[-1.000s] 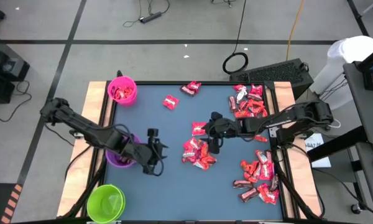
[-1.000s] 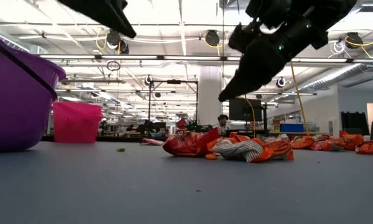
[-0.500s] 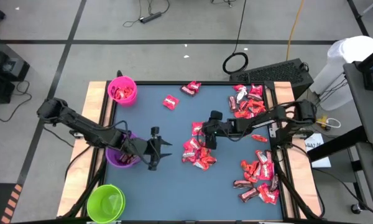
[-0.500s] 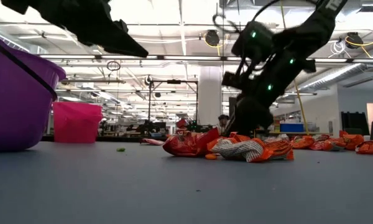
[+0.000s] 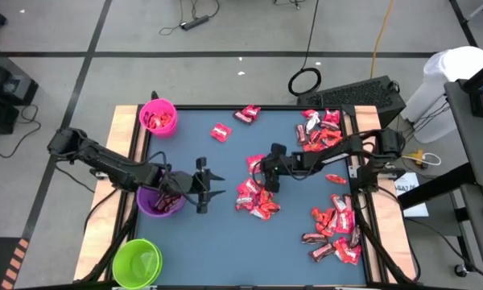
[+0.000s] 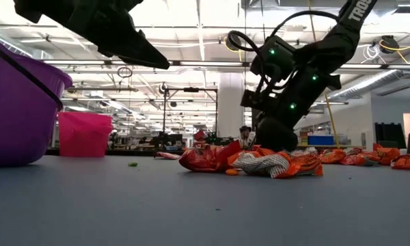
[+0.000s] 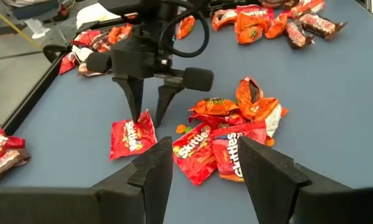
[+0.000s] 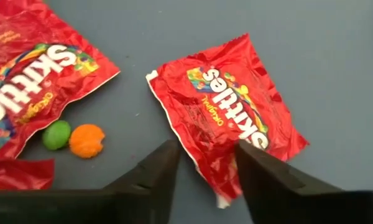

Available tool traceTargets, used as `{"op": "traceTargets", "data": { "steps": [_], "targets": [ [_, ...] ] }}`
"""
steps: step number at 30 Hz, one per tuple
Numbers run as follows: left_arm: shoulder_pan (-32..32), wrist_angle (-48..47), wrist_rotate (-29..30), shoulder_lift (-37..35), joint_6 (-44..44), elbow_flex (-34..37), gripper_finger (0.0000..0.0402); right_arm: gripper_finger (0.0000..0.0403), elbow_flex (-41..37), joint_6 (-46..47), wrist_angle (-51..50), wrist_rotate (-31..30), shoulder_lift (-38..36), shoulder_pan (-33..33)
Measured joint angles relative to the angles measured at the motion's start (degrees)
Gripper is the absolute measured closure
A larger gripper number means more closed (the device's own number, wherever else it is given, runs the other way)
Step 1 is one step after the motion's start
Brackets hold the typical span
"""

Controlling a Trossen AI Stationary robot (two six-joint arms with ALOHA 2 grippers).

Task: Organize candy in baskets
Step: Put the red candy into the green bucket

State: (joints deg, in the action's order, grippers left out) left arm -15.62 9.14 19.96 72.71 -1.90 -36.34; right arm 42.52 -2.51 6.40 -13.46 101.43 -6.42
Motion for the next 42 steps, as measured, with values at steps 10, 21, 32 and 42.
{"op": "traceTargets", "data": {
  "steps": [10, 21, 32, 42],
  "targets": [
    [0.0, 1.6, 0.0, 0.0, 0.0, 0.0, 0.0214, 0.0392, -0.2, -3.3, 0.6, -2.5, 0.2, 0.2],
    [0.2, 3.5, 0.0, 1.9, -1.7, 0.0, 0.0214, 0.0402, -0.4, -2.6, 1.6, -0.8, -10.0, 5.8],
    [0.1, 13.1, 0.2, 9.7, -17.2, 0.0, 0.0214, 0.0402, -0.3, -1.6, 4.1, 11.6, -14.5, 10.7],
    [0.3, 16.9, 0.0, 13.2, -21.5, -0.1, 0.0214, 0.0403, -0.2, -0.5, 9.5, 16.8, -14.6, 11.1]
  ]
}}
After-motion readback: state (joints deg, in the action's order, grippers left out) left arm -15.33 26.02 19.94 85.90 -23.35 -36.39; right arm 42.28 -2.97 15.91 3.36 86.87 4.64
